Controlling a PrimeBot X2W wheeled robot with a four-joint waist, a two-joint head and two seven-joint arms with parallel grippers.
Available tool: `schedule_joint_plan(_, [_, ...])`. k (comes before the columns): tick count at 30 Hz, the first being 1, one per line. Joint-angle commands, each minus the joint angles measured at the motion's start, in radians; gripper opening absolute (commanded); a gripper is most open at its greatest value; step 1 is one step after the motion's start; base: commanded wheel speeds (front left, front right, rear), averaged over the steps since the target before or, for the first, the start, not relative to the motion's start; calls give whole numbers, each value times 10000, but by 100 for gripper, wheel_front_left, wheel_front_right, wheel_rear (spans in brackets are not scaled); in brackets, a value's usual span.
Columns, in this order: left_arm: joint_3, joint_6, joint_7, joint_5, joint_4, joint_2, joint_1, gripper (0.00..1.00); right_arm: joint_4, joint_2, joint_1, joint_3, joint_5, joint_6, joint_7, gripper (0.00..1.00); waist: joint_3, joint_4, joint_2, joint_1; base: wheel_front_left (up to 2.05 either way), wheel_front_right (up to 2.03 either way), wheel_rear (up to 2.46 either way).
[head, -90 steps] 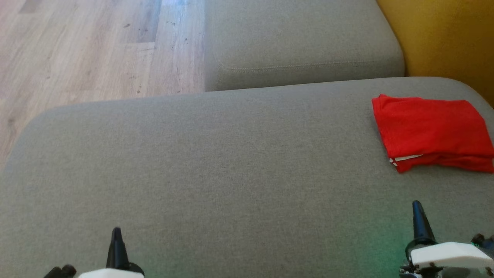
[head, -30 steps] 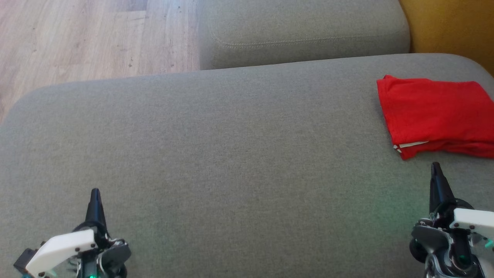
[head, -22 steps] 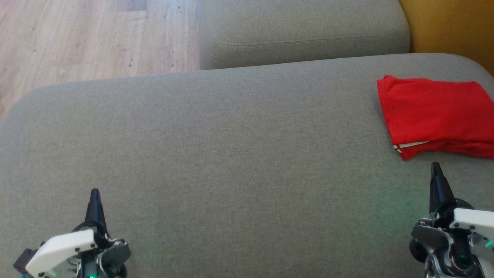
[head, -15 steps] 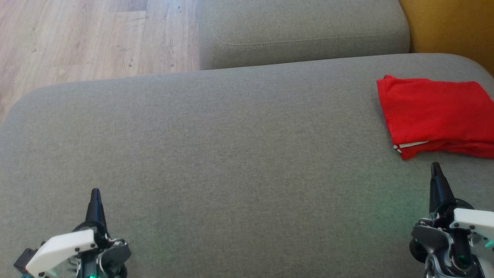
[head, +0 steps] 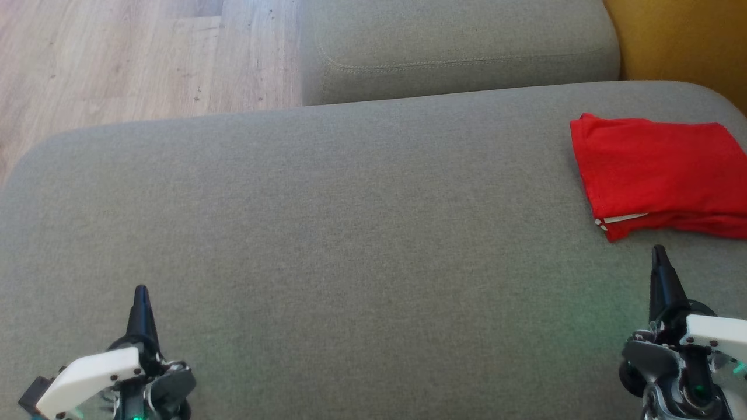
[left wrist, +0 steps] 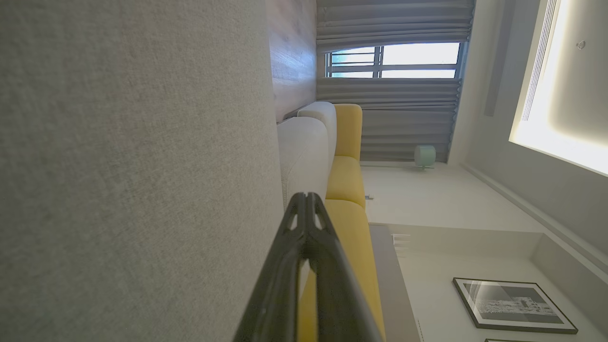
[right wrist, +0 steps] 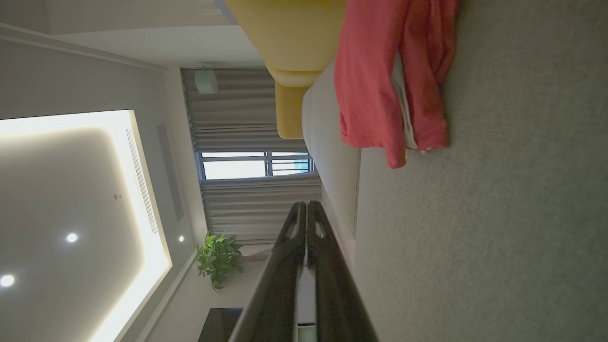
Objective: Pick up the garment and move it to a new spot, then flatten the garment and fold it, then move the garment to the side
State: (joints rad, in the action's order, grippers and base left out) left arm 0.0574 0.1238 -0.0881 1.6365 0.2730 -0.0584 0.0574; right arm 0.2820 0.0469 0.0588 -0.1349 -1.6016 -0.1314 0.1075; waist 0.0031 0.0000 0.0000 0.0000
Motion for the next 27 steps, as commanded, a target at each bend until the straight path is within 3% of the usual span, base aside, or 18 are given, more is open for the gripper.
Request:
schedule_joint_plan(1, [333, 69, -66, -87, -287, -87, 486, 0, -372, 34, 492, 203, -64, 7, 63, 0, 0, 0, 0, 0, 0, 0, 0])
schedule_joint_plan(27, [399, 69, -119, -143, -285, -40, 492, 0, -372, 33, 491, 206, -67, 7, 61, 0, 0, 0, 0, 0, 0, 0, 0])
